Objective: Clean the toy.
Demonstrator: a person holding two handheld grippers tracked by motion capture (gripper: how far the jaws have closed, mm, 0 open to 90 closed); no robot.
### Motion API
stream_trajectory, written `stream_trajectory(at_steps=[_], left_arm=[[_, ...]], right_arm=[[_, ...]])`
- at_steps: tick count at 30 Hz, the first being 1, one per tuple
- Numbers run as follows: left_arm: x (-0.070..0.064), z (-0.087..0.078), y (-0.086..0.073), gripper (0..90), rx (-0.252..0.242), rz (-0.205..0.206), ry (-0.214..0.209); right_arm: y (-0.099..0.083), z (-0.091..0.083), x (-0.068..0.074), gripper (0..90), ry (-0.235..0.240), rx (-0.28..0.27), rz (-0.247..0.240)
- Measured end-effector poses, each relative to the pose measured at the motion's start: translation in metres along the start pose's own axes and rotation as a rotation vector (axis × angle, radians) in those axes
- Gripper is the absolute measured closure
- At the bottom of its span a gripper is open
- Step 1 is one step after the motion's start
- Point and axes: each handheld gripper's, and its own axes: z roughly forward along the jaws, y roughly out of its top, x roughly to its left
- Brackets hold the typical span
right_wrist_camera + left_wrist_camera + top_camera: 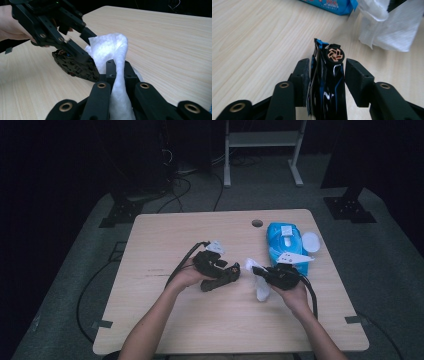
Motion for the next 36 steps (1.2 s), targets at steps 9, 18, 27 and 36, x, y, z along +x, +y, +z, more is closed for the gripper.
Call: stream_trajectory(at_steps=[9,18,27,36], left_arm=[[0.019,-0.023,-0.022,48.9,-0.062,-0.117,-0.024],[0.02,-0.016,-0.029,44.7,-0.037,-0.138,-0.041],[0.012,-0.016,-0.025,44.1,-0.025,-0.088,0.008],[0.006,-0.017,-0.024,44.5,-0.022,-0.052,0.033]], right_arm=[[-0.001,0.003,0.001,85.9,0.006,0.008,-0.006],[-0.001,0.004,0.002,85.9,0.02,0.007,-0.011],[0.001,0.001,0.003,85.9,0.023,0.003,-0.014],[0.003,0.002,0.007,85.9,0.03,0.014,-0.031]])
